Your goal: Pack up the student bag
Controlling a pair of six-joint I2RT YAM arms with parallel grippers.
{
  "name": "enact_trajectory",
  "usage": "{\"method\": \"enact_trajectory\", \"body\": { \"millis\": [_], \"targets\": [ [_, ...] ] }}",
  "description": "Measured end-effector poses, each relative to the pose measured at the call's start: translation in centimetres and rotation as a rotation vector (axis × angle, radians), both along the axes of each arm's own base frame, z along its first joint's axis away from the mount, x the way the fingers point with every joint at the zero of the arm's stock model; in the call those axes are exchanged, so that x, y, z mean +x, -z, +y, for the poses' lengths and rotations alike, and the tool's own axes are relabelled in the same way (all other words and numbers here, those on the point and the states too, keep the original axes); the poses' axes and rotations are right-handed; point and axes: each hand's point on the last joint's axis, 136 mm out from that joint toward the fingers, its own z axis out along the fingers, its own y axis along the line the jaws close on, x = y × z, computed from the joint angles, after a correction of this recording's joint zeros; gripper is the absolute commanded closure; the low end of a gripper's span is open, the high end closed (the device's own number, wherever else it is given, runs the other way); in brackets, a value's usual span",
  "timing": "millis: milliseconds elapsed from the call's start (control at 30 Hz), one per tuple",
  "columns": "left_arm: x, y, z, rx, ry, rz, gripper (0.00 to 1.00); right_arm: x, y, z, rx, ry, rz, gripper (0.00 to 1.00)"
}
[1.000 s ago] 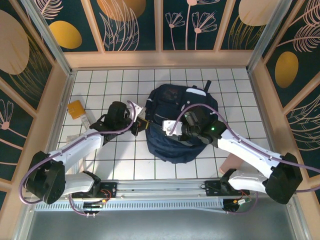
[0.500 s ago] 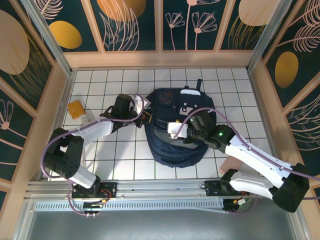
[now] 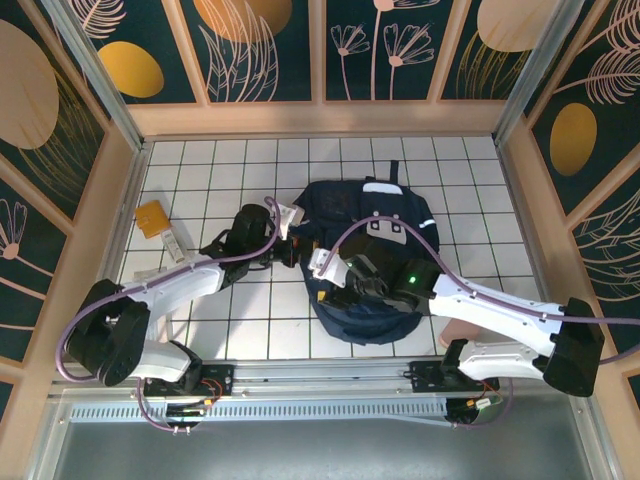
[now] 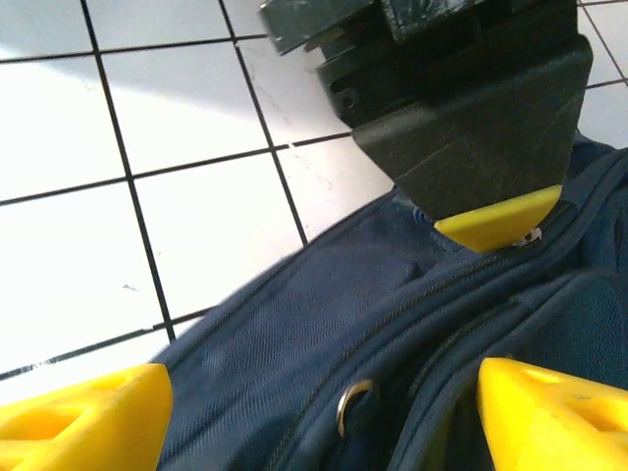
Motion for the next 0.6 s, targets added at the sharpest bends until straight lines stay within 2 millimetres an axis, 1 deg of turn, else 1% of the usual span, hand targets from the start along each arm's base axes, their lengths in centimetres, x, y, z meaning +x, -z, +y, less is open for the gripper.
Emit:
{"method": "enact_trajectory", "body": {
  "millis": [67,167,300,333,367,400,433,467,533,567,600],
  "targets": [
    [-0.3,-0.2,-0.1,-0.012,-0.002,0.011,1.00,1.1,-0.2,-0.2,0.013,0.074,-0.022,0.25],
    [-0.7,-0.3,-0.1,-0.025,-0.009,0.018,1.00,3.4,-0.1,-0.8,0.011,0.225,-0.070,0.29],
    [-1.0,-0.1,0.4,-0.023,-0.024,0.014,1.00,4.7,0.5,-1.6,-0.014,0.341,-0.105,0.30],
    [-1.1,-0.2,0.6,-0.023,-0.026,0.011,1.00,5.0,0.7,-1.8,-0.023,0.366,-0.111,0.32],
    [-1.2,-0.2,0.6,-0.024,-0.026,0.007,1.00,5.3,0.9,-2.0,-0.035,0.382,-0.116,0.39],
    [-1.2,-0.4,0.7,-0.025,-0.026,-0.002,1.00,5.5,1.2,-2.2,-0.051,0.397,-0.120,0.49],
    [-1.3,-0.6,0.7,-0.025,-0.024,-0.010,1.00,5.6,1.6,-2.4,-0.063,0.408,-0.118,0.64],
    [-1.3,-0.7,0.7,-0.025,-0.022,-0.017,1.00,5.6,1.8,-2.5,-0.072,0.413,-0.117,0.76],
    [-1.4,-0.9,0.7,-0.021,-0.017,-0.038,1.00,5.5,2.0,-2.5,-0.079,0.412,-0.112,0.97],
    [-1.4,-0.9,0.7,-0.016,-0.015,-0.043,1.00,5.5,2.0,-2.5,-0.079,0.407,-0.113,1.00],
    [-1.4,-0.8,0.7,-0.008,-0.011,-0.053,1.00,5.4,2.0,-2.4,-0.080,0.398,-0.112,1.00]
  ]
}}
